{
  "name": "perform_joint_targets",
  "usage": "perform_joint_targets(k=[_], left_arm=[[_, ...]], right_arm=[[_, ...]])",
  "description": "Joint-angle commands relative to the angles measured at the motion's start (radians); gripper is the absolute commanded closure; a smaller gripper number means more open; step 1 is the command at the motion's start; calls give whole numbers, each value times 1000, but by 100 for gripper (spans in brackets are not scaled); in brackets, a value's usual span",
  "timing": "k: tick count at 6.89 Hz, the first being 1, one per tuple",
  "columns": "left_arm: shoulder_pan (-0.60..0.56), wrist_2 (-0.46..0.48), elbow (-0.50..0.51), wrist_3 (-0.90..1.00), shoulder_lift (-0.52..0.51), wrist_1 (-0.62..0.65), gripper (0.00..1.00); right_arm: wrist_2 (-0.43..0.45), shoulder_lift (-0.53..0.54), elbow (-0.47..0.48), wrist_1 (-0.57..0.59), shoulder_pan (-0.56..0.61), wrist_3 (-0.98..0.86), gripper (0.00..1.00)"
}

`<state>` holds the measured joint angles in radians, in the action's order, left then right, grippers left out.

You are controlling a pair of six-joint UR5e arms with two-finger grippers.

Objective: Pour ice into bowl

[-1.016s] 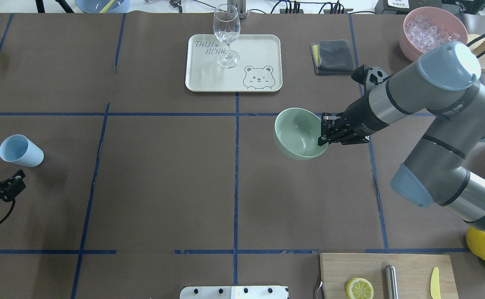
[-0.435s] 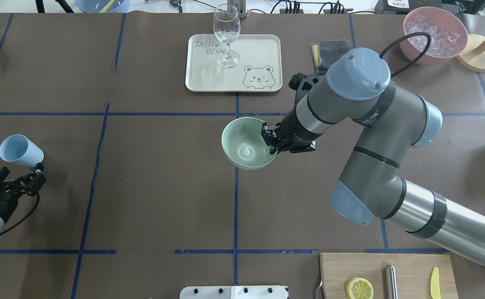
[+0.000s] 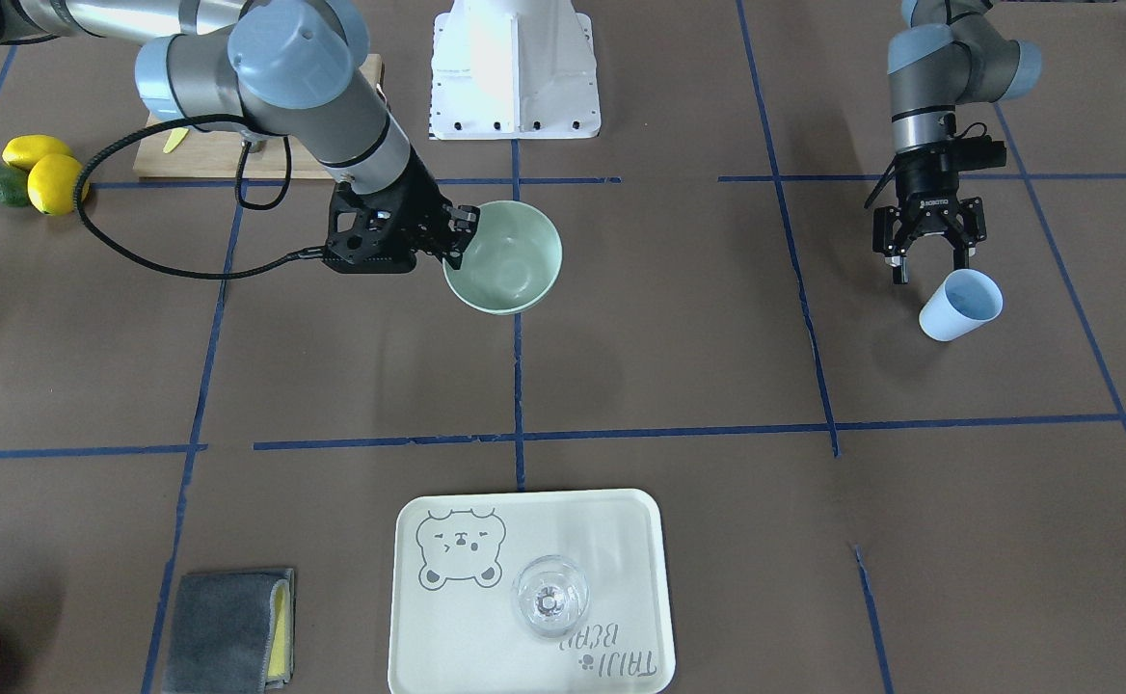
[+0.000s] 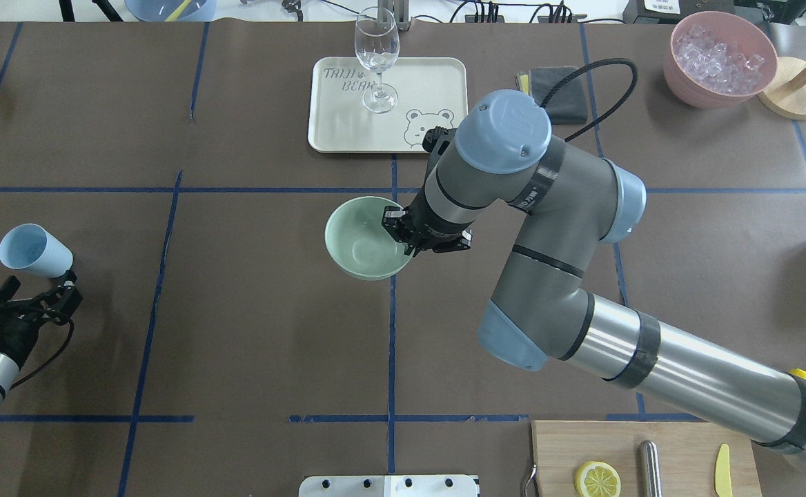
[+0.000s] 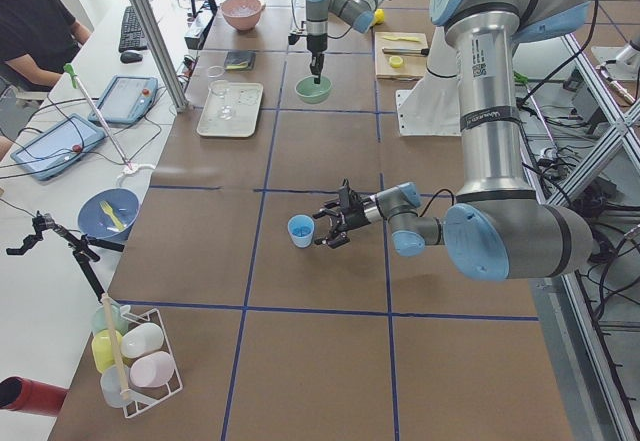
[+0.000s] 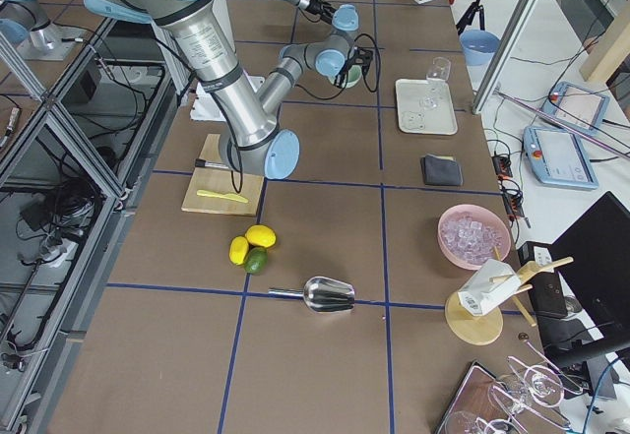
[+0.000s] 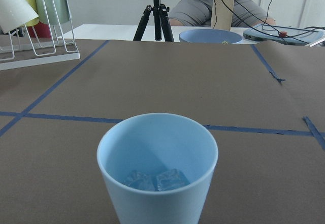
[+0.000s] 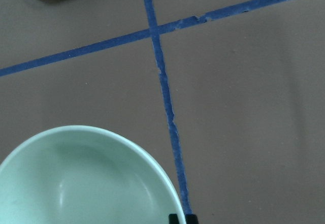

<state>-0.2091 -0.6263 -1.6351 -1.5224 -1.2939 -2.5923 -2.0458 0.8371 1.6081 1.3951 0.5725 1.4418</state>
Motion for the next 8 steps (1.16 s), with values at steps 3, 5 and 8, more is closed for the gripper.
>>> perform_joint_targets(k=[3, 5, 8], left_arm=[[-84, 2, 55, 7, -45, 0, 1], [-127, 0, 132, 22, -139, 0, 1], [-156, -6, 136, 27, -139, 0, 64]], right_arm=[[62, -131, -158, -5, -55, 8, 100], [64, -160, -198, -5, -66, 6, 100], [130, -240, -298, -8, -101, 2, 100]])
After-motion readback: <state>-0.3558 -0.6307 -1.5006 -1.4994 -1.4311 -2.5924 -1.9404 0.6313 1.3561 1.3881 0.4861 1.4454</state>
